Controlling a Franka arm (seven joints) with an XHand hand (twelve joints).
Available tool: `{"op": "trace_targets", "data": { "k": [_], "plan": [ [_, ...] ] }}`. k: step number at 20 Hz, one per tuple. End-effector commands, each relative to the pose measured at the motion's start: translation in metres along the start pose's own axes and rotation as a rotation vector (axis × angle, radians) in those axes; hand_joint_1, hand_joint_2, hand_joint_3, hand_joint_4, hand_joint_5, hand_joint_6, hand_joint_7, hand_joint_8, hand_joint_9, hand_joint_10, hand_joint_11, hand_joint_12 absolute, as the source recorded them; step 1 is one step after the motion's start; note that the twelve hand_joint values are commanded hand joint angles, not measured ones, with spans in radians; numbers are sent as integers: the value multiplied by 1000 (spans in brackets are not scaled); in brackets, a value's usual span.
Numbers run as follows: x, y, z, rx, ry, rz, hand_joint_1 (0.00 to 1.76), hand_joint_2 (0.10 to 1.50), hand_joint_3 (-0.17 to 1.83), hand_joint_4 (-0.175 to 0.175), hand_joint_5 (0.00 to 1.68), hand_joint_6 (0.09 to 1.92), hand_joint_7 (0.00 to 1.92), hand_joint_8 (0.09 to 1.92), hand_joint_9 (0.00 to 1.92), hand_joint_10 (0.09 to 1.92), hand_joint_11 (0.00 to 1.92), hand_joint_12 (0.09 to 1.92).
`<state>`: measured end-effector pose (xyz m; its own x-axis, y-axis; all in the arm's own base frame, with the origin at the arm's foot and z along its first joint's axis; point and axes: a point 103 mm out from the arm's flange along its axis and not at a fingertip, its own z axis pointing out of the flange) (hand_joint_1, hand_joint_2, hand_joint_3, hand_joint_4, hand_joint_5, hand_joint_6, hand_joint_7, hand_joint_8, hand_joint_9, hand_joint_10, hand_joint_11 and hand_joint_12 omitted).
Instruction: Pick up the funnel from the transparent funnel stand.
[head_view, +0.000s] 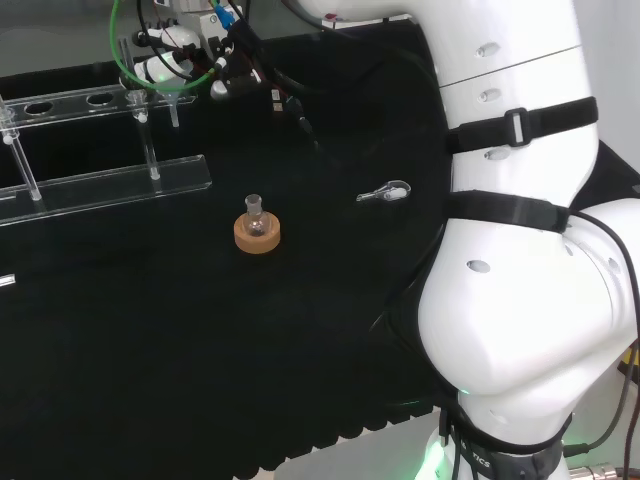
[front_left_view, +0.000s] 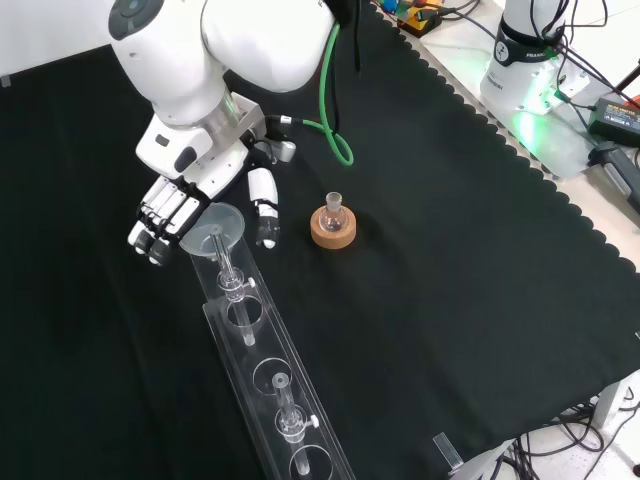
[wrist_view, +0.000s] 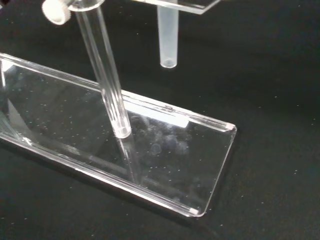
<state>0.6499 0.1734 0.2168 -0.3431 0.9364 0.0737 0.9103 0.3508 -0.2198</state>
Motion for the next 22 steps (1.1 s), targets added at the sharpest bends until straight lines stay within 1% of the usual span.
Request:
{"op": "trace_targets", "data": {
  "k": [1, 3, 5, 6, 7, 9, 10, 12, 14, 17, 22],
  "plan": [
    [-3, 4, 3, -3, -28, 10, 0, 816, 50, 64, 33, 87, 0, 87, 17, 422, 211, 1573],
    [-4, 6, 4, -10, -43, 13, 0, 820, 50, 61, 89, 87, 16, 87, 3, 683, 282, 1549],
    [-4, 9, 6, -13, -60, 16, 0, 825, 51, 58, 153, 87, 61, 87, 19, 872, 365, 1513],
    [-5, 9, 6, -22, -66, 18, 2, 829, 50, 56, 198, 87, 63, 140, 54, 921, 418, 1493],
    [-5, 10, 6, -25, -69, 19, 5, 832, 48, 54, 233, 87, 41, 278, 84, 953, 459, 1474],
    [-8, 10, 6, -37, -80, 29, 23, 842, 50, 43, 330, 87, 20, 678, 232, 993, 600, 1413],
    [-8, 10, 6, -39, -81, 31, 31, 845, 50, 39, 359, 87, 10, 812, 279, 1003, 650, 1386],
    [-10, 11, 7, -44, -83, 39, 48, 852, 53, 29, 402, 87, 30, 962, 372, 1019, 748, 1341],
    [-11, 11, 8, -47, -87, 46, 71, 858, 57, 20, 425, 87, 71, 1031, 470, 1029, 852, 1306],
    [-12, 12, 9, -53, -98, 54, 167, 867, 64, 1, 439, 87, 135, 1097, 632, 1043, 1055, 1217],
    [-10, 14, 8, -64, -141, 55, 399, 878, 72, -29, 447, 87, 201, 1164, 873, 1051, 1359, 1059]
  ]
}}
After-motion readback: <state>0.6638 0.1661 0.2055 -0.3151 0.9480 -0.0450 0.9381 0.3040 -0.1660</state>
